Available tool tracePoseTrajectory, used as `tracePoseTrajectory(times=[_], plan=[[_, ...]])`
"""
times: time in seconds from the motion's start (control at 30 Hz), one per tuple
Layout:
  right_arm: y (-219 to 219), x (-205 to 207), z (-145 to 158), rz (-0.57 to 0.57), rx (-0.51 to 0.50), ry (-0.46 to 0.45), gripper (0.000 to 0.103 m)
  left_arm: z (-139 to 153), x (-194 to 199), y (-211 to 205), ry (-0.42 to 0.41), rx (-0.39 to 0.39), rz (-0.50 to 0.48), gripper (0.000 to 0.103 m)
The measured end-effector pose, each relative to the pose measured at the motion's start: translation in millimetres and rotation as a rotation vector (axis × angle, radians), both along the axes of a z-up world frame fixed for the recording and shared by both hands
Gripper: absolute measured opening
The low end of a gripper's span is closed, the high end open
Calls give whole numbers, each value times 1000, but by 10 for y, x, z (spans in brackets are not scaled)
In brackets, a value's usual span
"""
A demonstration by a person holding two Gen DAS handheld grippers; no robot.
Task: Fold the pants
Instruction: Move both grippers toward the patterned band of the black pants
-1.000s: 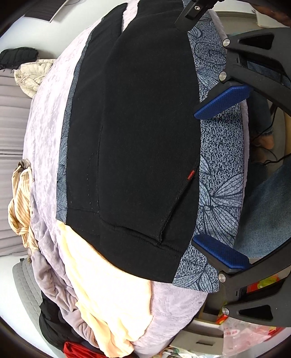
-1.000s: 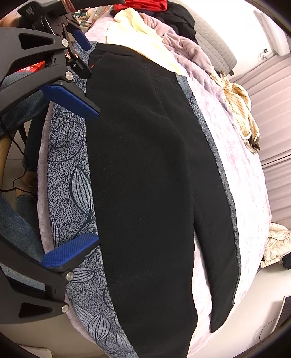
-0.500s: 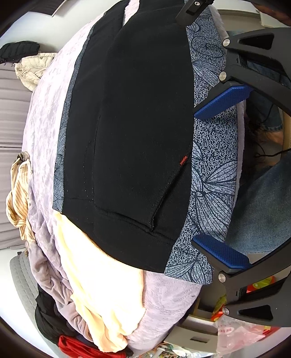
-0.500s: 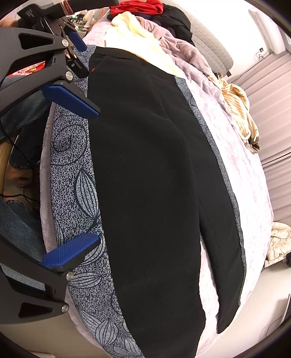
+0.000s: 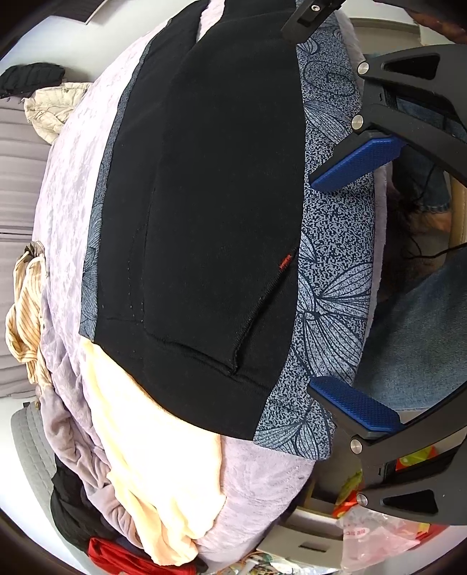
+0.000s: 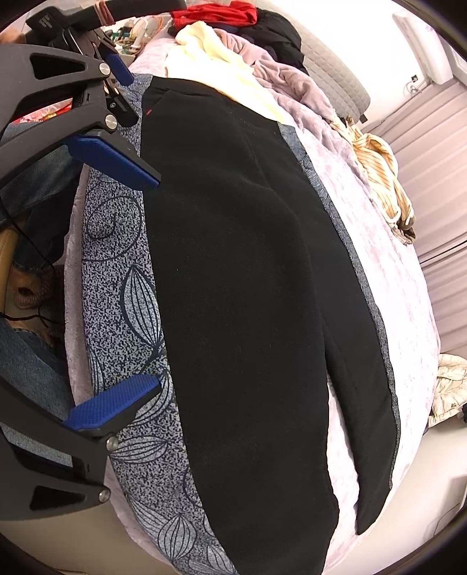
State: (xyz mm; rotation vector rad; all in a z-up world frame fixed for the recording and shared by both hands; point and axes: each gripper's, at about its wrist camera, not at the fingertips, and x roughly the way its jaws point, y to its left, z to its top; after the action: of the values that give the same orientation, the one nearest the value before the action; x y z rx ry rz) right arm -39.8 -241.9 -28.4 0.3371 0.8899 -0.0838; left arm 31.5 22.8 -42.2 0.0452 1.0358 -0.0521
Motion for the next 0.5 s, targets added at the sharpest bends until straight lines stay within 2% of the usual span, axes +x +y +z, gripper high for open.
tracePoseTrajectory(times=[0.2,0.33,0.4,0.5], plan=[[-44,-57,54,-11,-3,-40,102,33,-21,-33,-11,-1,-16,103],[2,-167,151,-14,-77,-133,102,56,-43,-46,-17,-4,-35,103],[7,-191,174,8,-53,-169,102,61,-51,-38,-23,-4,-35,103],[13,-181,156,31,12,-172,103,43,-63,-12,-11,-23,-34,103]])
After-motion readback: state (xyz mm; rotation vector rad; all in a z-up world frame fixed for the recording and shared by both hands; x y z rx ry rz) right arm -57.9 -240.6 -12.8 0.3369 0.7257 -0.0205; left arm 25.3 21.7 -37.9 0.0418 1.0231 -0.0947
